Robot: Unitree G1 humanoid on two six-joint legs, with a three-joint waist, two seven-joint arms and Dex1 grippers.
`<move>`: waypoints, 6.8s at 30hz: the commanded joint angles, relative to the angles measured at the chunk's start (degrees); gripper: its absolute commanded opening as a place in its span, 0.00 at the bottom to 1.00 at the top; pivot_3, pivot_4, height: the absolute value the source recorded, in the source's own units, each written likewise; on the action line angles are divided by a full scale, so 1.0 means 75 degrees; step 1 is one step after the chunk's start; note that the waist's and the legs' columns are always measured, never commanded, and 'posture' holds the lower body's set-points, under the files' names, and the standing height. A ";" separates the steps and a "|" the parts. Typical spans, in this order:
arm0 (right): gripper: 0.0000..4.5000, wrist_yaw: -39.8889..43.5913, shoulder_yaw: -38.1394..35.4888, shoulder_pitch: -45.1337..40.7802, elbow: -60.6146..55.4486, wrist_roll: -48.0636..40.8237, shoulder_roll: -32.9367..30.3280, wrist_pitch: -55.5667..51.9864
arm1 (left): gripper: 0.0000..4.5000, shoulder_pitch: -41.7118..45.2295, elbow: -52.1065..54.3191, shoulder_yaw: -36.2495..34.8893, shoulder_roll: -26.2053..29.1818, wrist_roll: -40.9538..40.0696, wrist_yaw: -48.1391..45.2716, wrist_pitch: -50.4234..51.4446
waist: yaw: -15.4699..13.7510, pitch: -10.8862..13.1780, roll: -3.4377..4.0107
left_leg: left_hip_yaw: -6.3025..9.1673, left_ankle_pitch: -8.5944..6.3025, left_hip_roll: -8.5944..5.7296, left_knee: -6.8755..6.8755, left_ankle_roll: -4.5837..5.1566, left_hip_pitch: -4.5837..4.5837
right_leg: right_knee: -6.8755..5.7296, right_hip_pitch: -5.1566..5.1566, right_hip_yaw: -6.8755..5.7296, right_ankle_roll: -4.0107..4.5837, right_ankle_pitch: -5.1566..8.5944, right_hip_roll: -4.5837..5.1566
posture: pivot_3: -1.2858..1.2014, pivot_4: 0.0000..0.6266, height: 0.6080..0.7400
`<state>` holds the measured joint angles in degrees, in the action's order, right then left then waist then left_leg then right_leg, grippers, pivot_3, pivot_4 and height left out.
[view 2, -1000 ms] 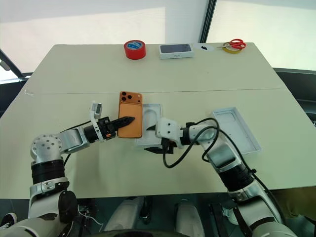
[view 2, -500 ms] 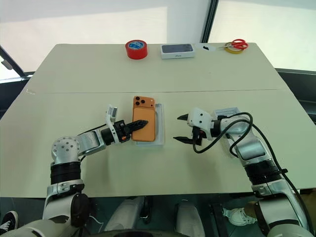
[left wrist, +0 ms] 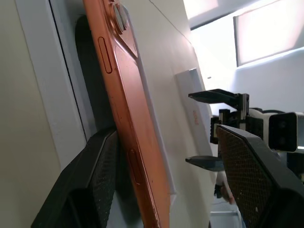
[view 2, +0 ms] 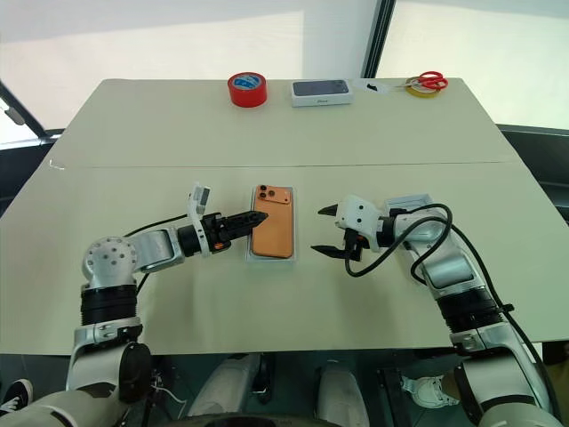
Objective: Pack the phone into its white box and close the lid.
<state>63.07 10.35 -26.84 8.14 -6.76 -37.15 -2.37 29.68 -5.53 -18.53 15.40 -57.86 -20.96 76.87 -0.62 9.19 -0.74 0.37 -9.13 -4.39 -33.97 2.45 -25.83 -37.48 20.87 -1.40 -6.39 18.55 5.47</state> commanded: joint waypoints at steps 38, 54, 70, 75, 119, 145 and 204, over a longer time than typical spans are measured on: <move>0.02 -0.0524 -0.0365 0.0673 0.0136 0.1056 -0.1239 0.0611 | 0.00 0.1354 -0.2018 0.4563 -0.0832 0.5299 -0.3439 -0.5279 | -0.0262 0.0002 0.0020 | 0.0001 -0.0021 -0.0010 -0.0028 0.0035 -0.0015 | 0.0036 -0.0022 -0.0011 0.0005 -0.0003 0.0015 | 0.52 0.24 0.99; 0.02 -0.0805 -0.0331 0.0101 0.1282 0.1426 -0.1200 0.1142 | 0.00 0.1291 -0.2007 0.4694 -0.1088 0.5660 -0.3835 -0.5234 | -0.0218 0.0004 0.0020 | 0.0002 -0.0019 -0.0007 -0.0035 0.0034 -0.0015 | 0.0037 -0.0026 -0.0015 0.0003 -0.0004 0.0011 | 0.52 0.24 0.99; 0.02 -0.1027 -0.0316 -0.0224 0.1413 0.1384 -0.0774 0.1357 | 0.00 0.1086 -0.1612 0.4277 -0.0930 0.5523 -0.3876 -0.5104 | -0.0181 0.0007 0.0024 | 0.0002 -0.0014 -0.0005 -0.0033 0.0027 -0.0015 | 0.0031 -0.0021 -0.0015 0.0002 -0.0004 0.0007 | 0.52 0.24 0.99; 0.02 -0.1056 -0.0262 -0.0359 0.1606 0.1454 -0.0667 0.1384 | 0.00 0.1028 -0.1406 0.4383 -0.1099 0.5465 -0.3877 -0.4933 | -0.0201 0.0007 0.0025 | 0.0003 -0.0013 -0.0005 -0.0034 0.0024 -0.0015 | 0.0031 -0.0022 -0.0015 0.0002 -0.0004 0.0007 | 0.52 0.24 0.99; 1.00 -0.3118 -0.2632 0.0427 -0.3834 -0.2476 -0.2189 -1.1949 | 0.98 -0.1285 0.0433 0.2418 0.2617 0.4523 -0.7576 -0.9829 | 0.0017 0.0019 0.0065 | -0.0003 -0.0019 0.0007 -0.0023 0.0049 -0.0089 | 0.0047 0.0058 -0.0008 0.0044 0.0008 0.0015 | 0.52 0.24 0.99; 0.00 -0.4656 -0.2704 -0.0677 -0.2741 -0.2262 -0.0785 -1.1512 | 0.71 -0.1295 0.0762 0.2619 0.2577 0.4136 -0.6956 -0.8822 | 0.0192 0.0010 0.0051 | -0.0004 -0.0018 0.0007 -0.0028 0.0050 -0.0081 | 0.0031 0.0056 -0.0006 0.0025 -0.0007 0.0010 | 0.52 0.24 0.99; 0.74 -0.8673 -0.1766 0.0987 -0.1982 -1.2435 0.0199 -0.7902 | 0.00 -0.0719 -0.0580 0.4221 -0.0666 0.5682 -0.4725 -0.9589 | -0.0039 0.0021 0.0070 | -0.0007 -0.0006 0.0013 -0.0056 0.0083 -0.0093 | 0.0023 0.0051 -0.0010 0.0028 -0.0015 0.0004 | 0.52 0.24 0.99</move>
<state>-4.24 -0.72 -18.55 -6.33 -101.08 -34.42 -61.08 22.61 -11.17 11.89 11.84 -14.97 -56.11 6.77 -0.91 9.35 -0.21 0.31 -9.21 -4.29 -34.48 3.12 -26.59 -37.32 21.25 -1.48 -6.18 18.44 5.51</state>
